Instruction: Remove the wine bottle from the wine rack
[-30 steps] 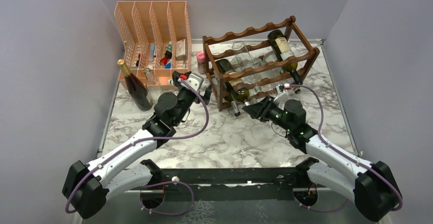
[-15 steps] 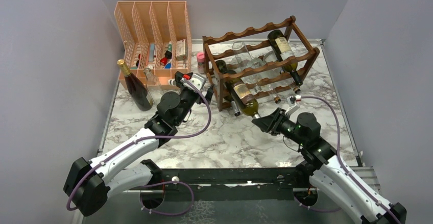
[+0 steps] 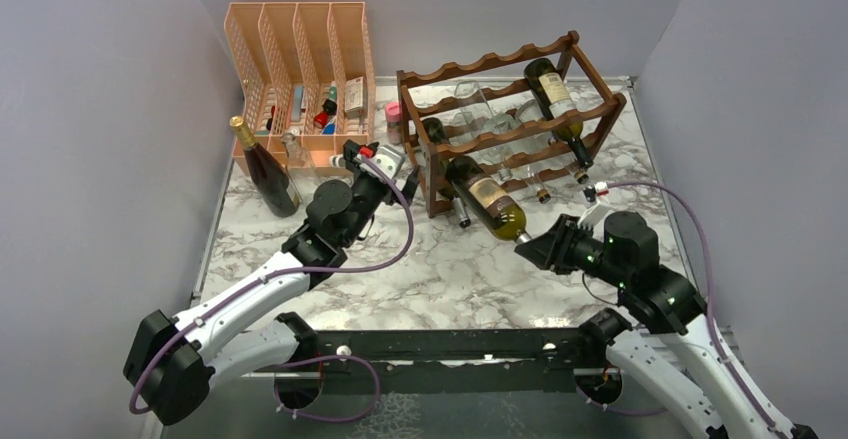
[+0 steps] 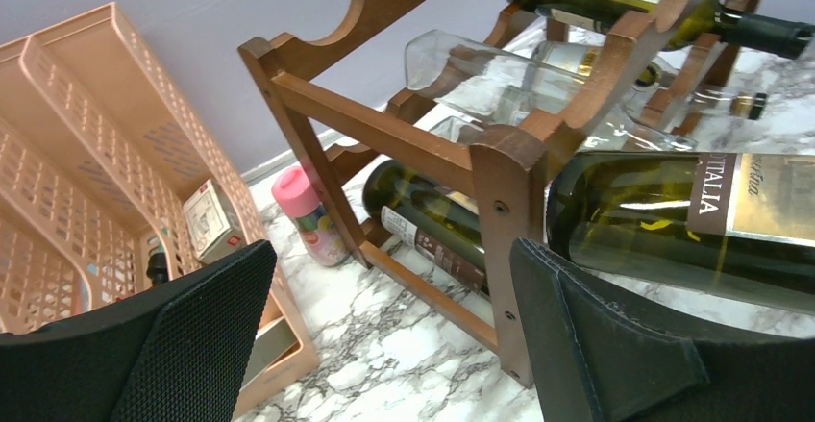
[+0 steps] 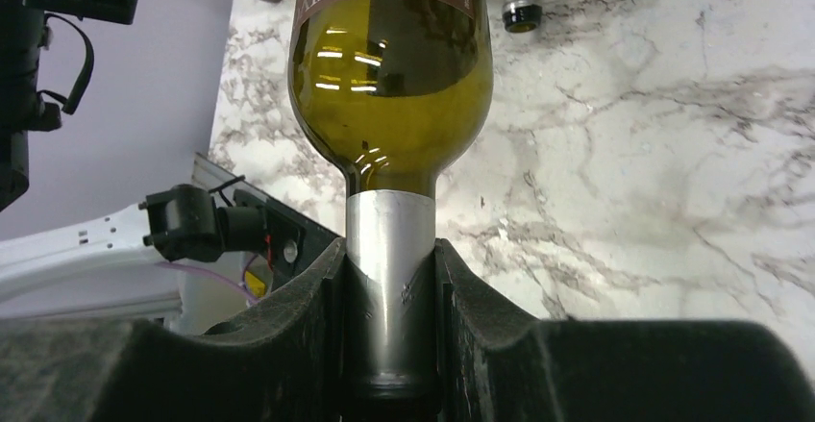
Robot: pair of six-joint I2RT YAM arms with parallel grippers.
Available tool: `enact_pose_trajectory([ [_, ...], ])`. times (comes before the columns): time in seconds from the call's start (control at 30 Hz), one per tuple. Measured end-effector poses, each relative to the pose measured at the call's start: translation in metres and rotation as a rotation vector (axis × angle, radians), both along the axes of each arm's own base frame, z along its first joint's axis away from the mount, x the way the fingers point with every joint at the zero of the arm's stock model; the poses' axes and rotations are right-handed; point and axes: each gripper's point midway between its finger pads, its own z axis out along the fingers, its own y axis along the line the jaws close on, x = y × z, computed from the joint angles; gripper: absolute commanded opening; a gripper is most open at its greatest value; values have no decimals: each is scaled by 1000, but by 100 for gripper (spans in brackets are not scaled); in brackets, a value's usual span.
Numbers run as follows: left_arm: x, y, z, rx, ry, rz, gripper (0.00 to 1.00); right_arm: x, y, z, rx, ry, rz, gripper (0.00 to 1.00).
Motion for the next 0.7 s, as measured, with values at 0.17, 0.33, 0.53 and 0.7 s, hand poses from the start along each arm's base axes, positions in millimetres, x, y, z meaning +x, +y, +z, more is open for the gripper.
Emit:
enact_pose_trajectory([
  [0.17,-9,-12,-1,15,17,-69,97,-18,-13,11,-66,41,13,1],
  [0.33,-19,-35,12,38,81,-193,97,-31,-23,2,-165,129,36,1],
  [0.53,-56,-69,2,84,178,-442,98,-38,-23,-14,-270,233,119,1],
  [0.7,-112,-102,-20,154,235,-652,98,-43,-20,-21,-314,282,189,1],
])
